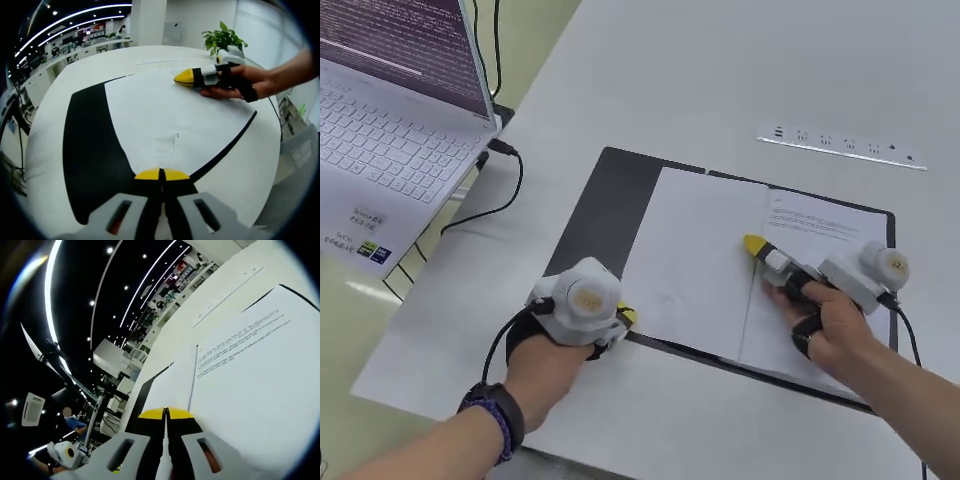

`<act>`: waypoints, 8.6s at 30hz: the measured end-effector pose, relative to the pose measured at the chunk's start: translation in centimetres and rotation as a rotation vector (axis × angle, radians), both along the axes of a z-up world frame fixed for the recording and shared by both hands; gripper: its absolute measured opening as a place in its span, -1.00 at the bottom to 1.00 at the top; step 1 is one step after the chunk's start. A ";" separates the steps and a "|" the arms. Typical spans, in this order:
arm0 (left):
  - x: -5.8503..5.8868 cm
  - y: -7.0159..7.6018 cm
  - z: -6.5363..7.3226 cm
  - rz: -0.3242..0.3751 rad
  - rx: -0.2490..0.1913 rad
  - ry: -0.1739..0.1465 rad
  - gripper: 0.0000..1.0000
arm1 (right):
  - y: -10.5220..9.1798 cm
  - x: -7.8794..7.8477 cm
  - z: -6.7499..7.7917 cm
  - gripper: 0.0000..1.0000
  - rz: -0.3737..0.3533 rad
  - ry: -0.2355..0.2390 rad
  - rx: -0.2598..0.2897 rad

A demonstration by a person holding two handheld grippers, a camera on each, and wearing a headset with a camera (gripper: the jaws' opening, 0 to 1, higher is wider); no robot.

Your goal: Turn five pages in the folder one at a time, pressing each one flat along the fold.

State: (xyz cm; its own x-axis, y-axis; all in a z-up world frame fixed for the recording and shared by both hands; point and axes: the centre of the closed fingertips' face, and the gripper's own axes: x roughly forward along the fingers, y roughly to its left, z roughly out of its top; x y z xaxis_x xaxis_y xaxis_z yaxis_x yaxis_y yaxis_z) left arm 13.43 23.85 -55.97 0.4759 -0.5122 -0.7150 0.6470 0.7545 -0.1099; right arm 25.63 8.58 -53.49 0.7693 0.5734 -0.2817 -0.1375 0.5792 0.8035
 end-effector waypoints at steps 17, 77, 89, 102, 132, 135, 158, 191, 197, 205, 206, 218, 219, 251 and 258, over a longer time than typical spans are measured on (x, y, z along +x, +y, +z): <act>0.0 0.0 0.0 0.007 -0.001 0.004 -1.00 | -0.1 2.6 2.1 -1.00 -0.130 -0.005 0.050; 0.0 0.2 0.1 0.020 -0.031 0.020 -1.00 | 0.6 -0.9 2.2 -1.00 -0.094 -0.012 0.094; 0.0 0.1 0.1 0.022 -0.031 0.021 -1.00 | 1.2 -4.6 2.0 -1.00 -0.037 -0.017 0.119; 0.0 0.1 0.1 0.023 -0.029 0.021 -1.00 | 0.8 -6.1 -0.5 -1.00 0.030 -0.005 0.113; -0.1 0.1 0.1 0.016 -0.022 0.013 -1.00 | 2.8 -13.3 -0.9 -1.00 0.138 0.039 0.075; -0.1 0.1 0.1 0.016 -0.020 0.011 -1.00 | 2.8 -13.6 -0.9 -1.00 0.133 0.045 0.077; -0.7 -0.7 0.5 0.041 -0.042 0.052 -0.74 | 1.1 -13.7 -0.3 -0.87 0.000 0.078 0.030; -1.4 1.0 9.2 0.038 -0.111 -0.094 -0.13 | -10.3 -17.4 4.8 -0.16 -0.088 -0.053 -0.325; -2.2 1.8 10.8 0.012 -0.086 -0.130 -0.03 | -11.2 -18.5 6.2 0.01 -0.043 -0.101 -0.398; -3.9 3.4 10.6 0.011 -0.038 -0.125 0.16 | -11.6 -20.6 6.1 0.16 0.004 -0.113 -0.472; -4.2 3.6 10.7 0.024 -0.042 -0.126 0.19 | -11.6 -21.0 6.2 0.17 0.005 -0.114 -0.473; -6.2 3.6 10.2 0.044 -0.061 -0.106 0.42 | -11.3 -24.0 5.8 0.32 0.078 -0.099 -0.512; -6.4 3.2 10.2 0.035 -0.064 -0.096 0.42 | -11.4 -24.0 6.1 0.32 0.066 -0.106 -0.503; -4.5 -8.6 10.8 -0.223 -0.104 -0.077 0.36 | -13.3 -24.9 6.5 0.37 0.027 -0.087 -0.429; -4.8 -11.9 10.2 -0.290 -0.109 -0.071 0.35 | -14.0 -25.0 6.7 0.38 0.014 -0.087 -0.437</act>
